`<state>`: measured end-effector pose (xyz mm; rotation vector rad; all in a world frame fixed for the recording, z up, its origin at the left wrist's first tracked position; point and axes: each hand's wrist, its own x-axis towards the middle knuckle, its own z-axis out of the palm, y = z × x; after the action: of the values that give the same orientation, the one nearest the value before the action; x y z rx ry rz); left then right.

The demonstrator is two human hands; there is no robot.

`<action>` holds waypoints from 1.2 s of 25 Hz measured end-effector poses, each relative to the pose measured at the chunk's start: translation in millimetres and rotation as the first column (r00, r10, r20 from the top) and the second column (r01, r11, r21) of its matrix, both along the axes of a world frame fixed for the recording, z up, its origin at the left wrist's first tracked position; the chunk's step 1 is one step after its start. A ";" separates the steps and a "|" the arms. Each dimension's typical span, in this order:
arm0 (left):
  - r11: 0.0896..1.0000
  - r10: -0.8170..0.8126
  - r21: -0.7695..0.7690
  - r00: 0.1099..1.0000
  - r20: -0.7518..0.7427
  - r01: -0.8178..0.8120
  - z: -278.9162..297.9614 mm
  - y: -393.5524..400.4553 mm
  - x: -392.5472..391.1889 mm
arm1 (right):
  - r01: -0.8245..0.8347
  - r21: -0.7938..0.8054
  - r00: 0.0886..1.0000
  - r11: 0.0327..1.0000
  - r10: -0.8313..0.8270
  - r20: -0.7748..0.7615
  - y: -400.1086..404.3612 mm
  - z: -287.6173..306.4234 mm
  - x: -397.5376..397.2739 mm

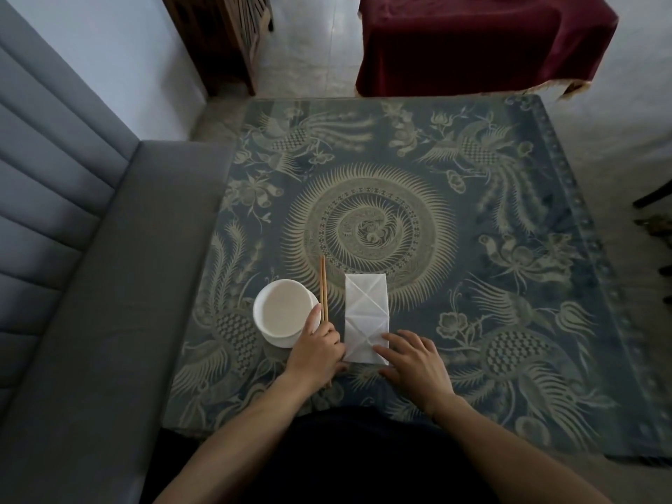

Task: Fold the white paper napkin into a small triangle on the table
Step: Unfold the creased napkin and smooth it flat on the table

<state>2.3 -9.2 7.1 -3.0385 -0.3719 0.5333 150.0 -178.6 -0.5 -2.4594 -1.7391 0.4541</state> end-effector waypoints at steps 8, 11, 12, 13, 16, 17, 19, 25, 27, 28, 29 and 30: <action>0.996 0.074 -0.054 0.997 0.016 -0.074 -1.6 -4.3 7.0 | 0.016 0.017 1.000 1.000 -0.016 -0.014 -1.7 -2.7 -0.9; 0.994 0.084 -0.075 0.996 0.030 -0.082 -0.5 -4.3 9.1 | 0.015 0.025 1.000 1.000 -0.015 -0.008 -2.0 -5.1 -0.9; 0.994 0.079 -0.081 0.996 0.035 -0.076 -0.1 -3.8 10.1 | 0.016 0.033 1.000 0.999 -0.016 -0.006 -2.5 -5.7 -0.9; 0.993 0.076 -0.089 0.996 0.037 -0.073 0.4 -2.9 11.5 | 0.016 0.043 1.000 0.999 -0.016 -0.004 -2.5 -6.0 -0.7; 0.982 0.103 -0.163 0.993 0.057 -0.092 1.8 0.0 19.2 | 0.017 0.098 1.000 0.995 -0.017 0.005 -0.6 -4.8 -0.7; 0.974 0.120 -0.199 0.991 0.062 -0.105 3.5 0.8 22.0 | 0.014 0.116 1.000 0.993 -0.015 0.005 1.9 -2.9 -1.6; 0.949 0.164 -0.284 0.984 0.070 -0.138 8.1 1.5 27.7 | 0.000 0.148 1.000 0.989 -0.003 0.016 8.8 1.4 -5.2; 0.771 0.322 -0.545 0.940 -0.116 -0.331 22.5 9.8 38.9 | 0.009 0.241 1.000 0.970 -0.012 0.013 23.3 9.3 -11.0; 0.744 0.333 -0.568 0.933 -0.138 -0.350 23.7 11.5 38.6 | 0.031 0.262 0.999 0.965 -0.027 -0.017 23.3 10.3 -10.3; 0.731 0.338 -0.581 0.929 -0.148 -0.358 23.8 11.7 38.0 | 0.043 0.266 0.999 0.963 -0.035 -0.037 22.8 10.3 -9.9; 0.712 0.346 -0.596 0.925 -0.160 -0.370 23.8 11.4 37.5 | 0.055 0.263 0.997 0.963 -0.041 -0.059 22.4 10.2 -9.3; 0.693 0.353 -0.612 0.920 -0.174 -0.381 24.3 10.9 37.4 | 0.064 0.254 0.996 0.965 -0.045 -0.080 22.1 9.7 -8.5</action>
<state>39.6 1.7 31.4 -3.5984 -1.0120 0.9120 141.4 -156.5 9.3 -2.2728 -1.5858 0.2888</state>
